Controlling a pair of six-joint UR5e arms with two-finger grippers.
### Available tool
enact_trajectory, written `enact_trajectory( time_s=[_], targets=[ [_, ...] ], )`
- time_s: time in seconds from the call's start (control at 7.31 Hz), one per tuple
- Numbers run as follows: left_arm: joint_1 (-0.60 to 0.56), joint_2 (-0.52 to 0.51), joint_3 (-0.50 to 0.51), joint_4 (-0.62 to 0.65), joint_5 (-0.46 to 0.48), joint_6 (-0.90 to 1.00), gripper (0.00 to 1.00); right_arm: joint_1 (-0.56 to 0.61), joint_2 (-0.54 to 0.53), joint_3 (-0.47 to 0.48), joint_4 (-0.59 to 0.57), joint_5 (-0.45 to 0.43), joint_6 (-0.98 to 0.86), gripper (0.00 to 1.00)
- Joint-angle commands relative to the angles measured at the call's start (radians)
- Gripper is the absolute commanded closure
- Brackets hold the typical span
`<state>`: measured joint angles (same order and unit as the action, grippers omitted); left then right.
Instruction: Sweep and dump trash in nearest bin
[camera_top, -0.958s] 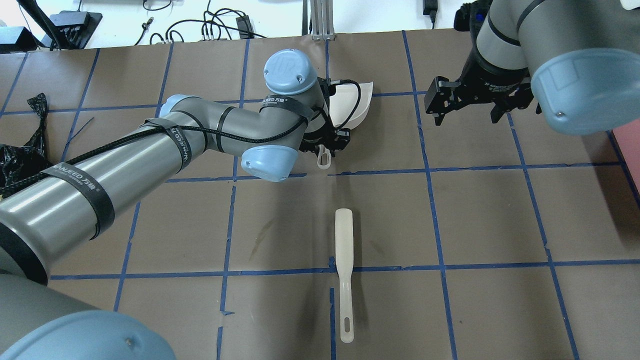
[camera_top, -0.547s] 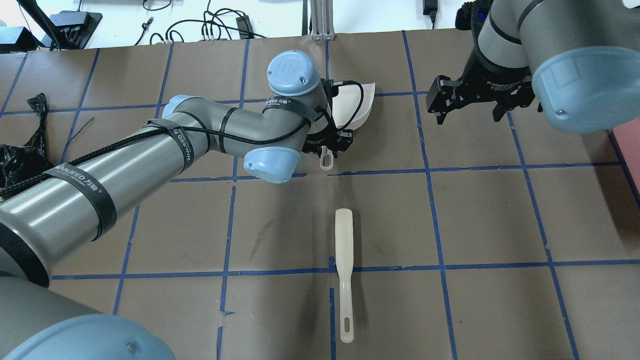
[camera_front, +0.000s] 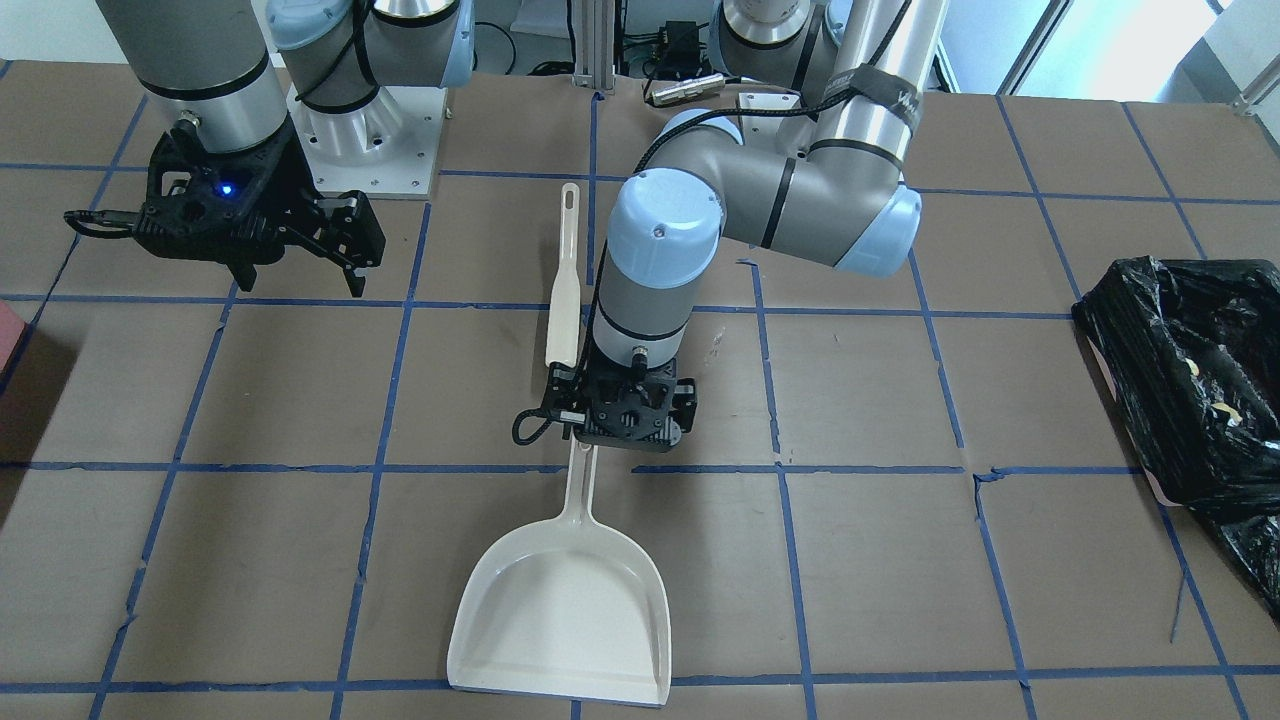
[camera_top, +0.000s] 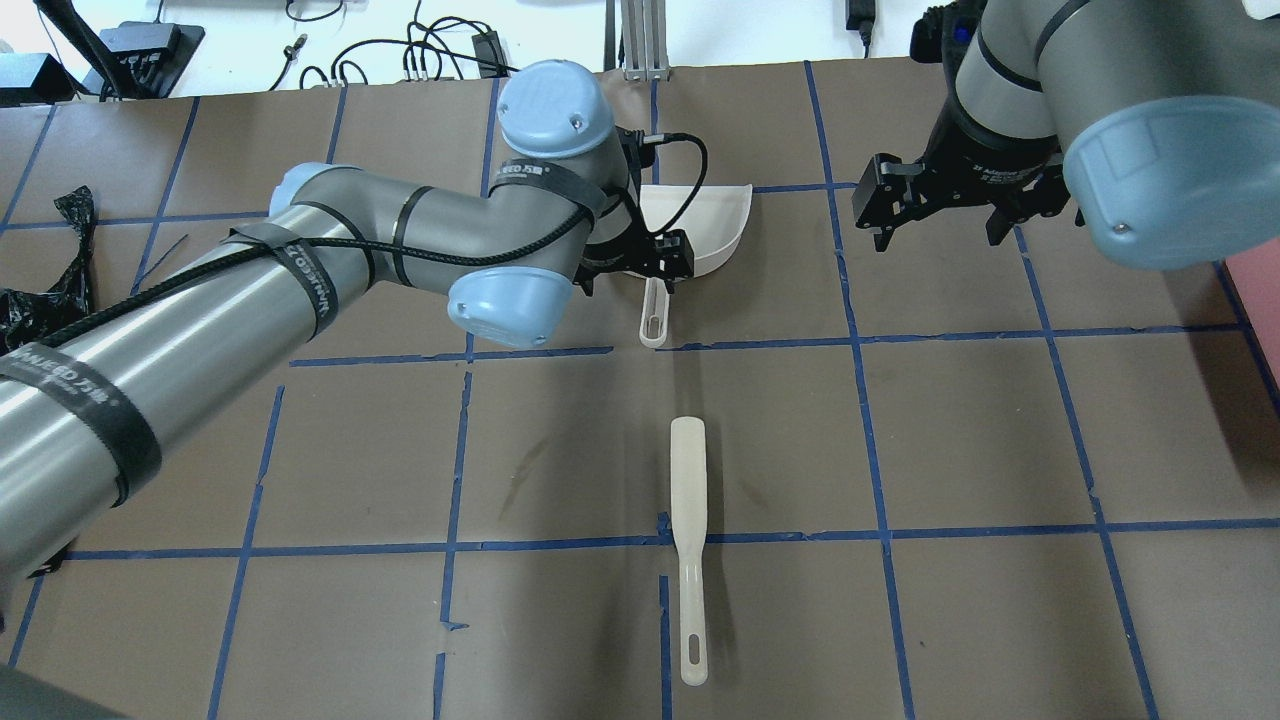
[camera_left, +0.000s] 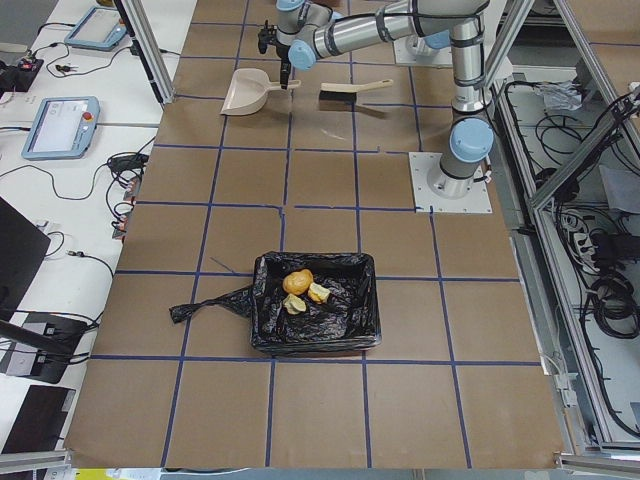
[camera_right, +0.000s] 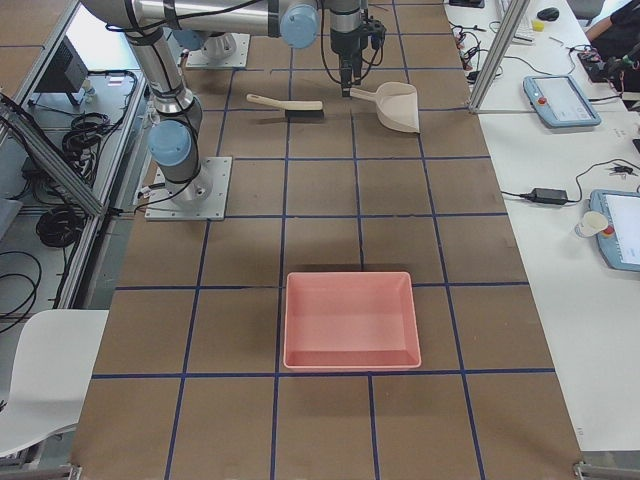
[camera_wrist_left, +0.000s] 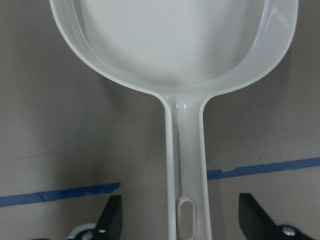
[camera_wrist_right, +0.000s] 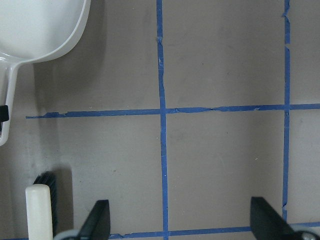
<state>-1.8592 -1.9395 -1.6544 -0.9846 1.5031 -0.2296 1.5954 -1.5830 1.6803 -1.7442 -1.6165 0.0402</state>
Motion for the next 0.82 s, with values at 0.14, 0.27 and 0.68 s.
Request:
enact_trajectory(
  time_s=[0.14,0.27,0.68],
  targets=[
    [0.211,0.251,0.014,-0.343,0.005,0.183,0.00,0.000,0.001,-0.002,-0.001,0.003,0.000,0.00],
    [0.272,0.322,0.037,-0.468,0.006,0.260,0.00,0.000,0.001,-0.001,-0.001,0.003,0.000,0.00],
    [0.331,0.335,0.250,-0.748,0.060,0.335,0.00,0.003,0.001,0.002,0.000,0.001,0.000,0.00]
  ],
)
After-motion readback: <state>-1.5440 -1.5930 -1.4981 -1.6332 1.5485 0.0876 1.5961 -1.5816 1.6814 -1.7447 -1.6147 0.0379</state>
